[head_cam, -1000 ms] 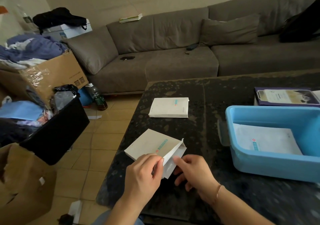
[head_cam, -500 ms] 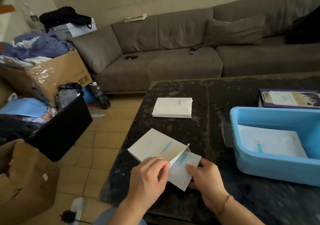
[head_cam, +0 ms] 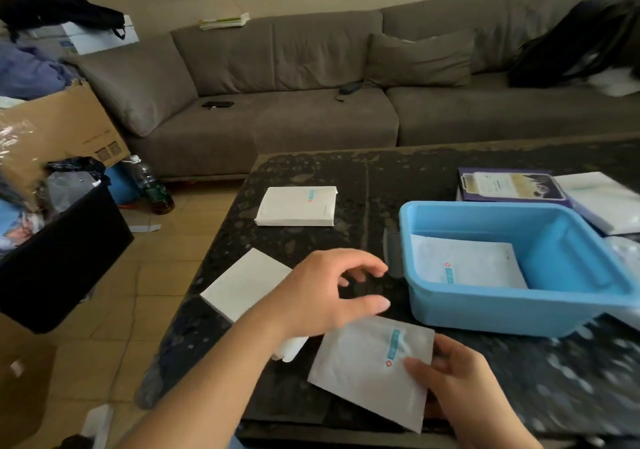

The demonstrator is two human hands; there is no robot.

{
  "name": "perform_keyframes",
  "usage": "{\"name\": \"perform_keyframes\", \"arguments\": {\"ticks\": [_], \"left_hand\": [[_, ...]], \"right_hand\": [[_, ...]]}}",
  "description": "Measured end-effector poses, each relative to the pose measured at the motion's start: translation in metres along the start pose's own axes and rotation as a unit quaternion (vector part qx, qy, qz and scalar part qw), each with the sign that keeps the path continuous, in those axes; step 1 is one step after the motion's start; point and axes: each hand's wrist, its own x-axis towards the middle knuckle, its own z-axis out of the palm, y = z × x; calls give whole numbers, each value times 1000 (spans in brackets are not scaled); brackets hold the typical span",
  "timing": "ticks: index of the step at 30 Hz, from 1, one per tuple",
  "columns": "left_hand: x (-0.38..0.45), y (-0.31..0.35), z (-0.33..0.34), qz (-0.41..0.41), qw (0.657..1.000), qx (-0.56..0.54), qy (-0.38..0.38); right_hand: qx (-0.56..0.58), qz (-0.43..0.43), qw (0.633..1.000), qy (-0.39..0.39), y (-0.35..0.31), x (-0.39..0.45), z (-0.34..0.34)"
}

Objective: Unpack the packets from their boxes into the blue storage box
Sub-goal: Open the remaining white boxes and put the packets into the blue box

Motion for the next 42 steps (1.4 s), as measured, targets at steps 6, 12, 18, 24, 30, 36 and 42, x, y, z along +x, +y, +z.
{"name": "perform_keyframes", "arguments": {"ticks": [6,12,18,24,30,36,42], "left_hand": [[44,54,-6,-27,971,36,-233],[57,85,-2,-5,943,-29,-330],[83,91,7,-89,919,-320,-214],[95,118,46,-137,829,-528,119],[101,123,66,-121,802,-541,222],[118,102,9,-63,822,-532,195],[136,78,2,-91,968,-205,109]], "right_hand": [[0,-65,995,-80,-25,-48,-65],[66,-110,980,-153,-77,-67,-105],[139,-172,975,29,-105,-42,-124],[58,-171,983,19,-110,-25,-103],[98,-219,968,76,-119,-6,-104],[48,-164,985,-21,-134,10,-151],[-68,-153,985,47,-141,48,-169]]}}
